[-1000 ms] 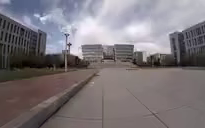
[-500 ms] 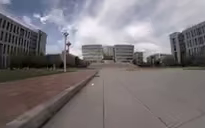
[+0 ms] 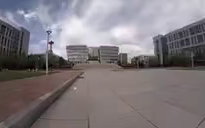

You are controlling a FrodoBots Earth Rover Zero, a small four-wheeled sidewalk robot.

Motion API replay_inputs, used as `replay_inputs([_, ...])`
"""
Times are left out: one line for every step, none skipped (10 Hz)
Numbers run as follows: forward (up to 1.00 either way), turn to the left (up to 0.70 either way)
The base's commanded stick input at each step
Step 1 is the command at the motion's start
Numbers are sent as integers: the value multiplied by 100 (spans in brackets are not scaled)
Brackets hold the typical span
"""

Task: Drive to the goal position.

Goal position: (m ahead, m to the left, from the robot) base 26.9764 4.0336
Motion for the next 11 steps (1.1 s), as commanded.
replay_inputs([70,0])
replay_inputs([70,0])
replay_inputs([70,0])
replay_inputs([70,0])
replay_inputs([70,0])
replay_inputs([70,0])
replay_inputs([70,0])
replay_inputs([70,0])
replay_inputs([70,0])
replay_inputs([70,0])
replay_inputs([70,0])
